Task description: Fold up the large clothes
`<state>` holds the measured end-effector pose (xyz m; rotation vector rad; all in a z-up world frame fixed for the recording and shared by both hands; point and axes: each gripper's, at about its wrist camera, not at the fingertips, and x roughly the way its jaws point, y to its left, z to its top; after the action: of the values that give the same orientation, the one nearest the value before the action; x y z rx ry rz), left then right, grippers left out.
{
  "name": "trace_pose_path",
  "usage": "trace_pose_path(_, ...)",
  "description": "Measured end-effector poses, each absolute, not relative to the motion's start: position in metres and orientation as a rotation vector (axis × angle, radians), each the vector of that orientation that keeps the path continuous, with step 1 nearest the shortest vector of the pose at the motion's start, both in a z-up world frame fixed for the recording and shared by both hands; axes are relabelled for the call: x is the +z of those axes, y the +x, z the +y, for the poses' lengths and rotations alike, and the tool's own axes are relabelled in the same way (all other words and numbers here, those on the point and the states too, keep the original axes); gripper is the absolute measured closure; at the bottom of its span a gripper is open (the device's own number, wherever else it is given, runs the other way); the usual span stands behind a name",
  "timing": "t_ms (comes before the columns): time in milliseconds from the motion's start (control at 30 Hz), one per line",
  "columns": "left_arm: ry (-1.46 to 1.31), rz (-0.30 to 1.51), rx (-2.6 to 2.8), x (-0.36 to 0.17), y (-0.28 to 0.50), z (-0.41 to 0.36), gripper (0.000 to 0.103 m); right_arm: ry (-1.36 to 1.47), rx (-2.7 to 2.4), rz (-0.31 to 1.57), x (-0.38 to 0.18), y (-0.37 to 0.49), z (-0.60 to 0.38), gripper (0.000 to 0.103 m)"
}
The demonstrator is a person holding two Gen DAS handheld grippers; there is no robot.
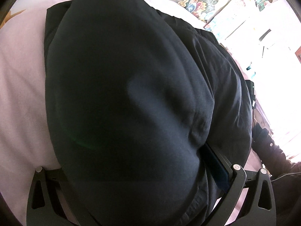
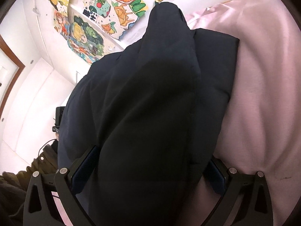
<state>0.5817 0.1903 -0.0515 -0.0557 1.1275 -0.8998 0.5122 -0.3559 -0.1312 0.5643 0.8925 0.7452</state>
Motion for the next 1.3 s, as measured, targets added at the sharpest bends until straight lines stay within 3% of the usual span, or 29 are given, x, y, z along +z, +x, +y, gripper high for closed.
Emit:
trace_pose_path(133, -0.065, 1.145, -0.869, -0.052, 0.582, 0.196, 0.001, 0.571, 0.713, 0.908, -0.127, 0.513, -0.352, 0.001)
trace_pose_path(300, -0.058, 1.136, -0.809, -0.046, 0.581, 0.186, 0.006, 0.606, 0.677, 0.93, -0.124, 0.513, -0.351, 0.018)
trace_pose_path(467, -0.097, 1.1, -0.751, -0.039, 0.575, 0.194, 0.026, 0.62, 0.648, 0.92, -0.121, 0.511, -0.351, 0.033)
trace_pose_path(700, -0.081, 1.08, -0.627, -0.03, 0.556, 0.181, 0.051, 0.642, 0.571, 0.933, -0.115, 0.506, -0.346, 0.036)
trace_pose_path(967, -0.08, 1.035, -0.484, -0.012, 0.536, 0.163, 0.074, 0.612, 0.494, 0.878, -0.092, 0.491, -0.336, 0.066)
trace_pose_path(1133, -0.043, 1.005, -0.483, 0.012, 0.512, 0.16, 0.08, 0.634, 0.456, 0.838, -0.068, 0.474, -0.333, 0.074)
trace_pose_path(1300, -0.008, 1.006, -0.502, 0.028, 0.482, 0.147, 0.08, 0.59, 0.45, 0.849, -0.042, 0.448, -0.324, 0.075)
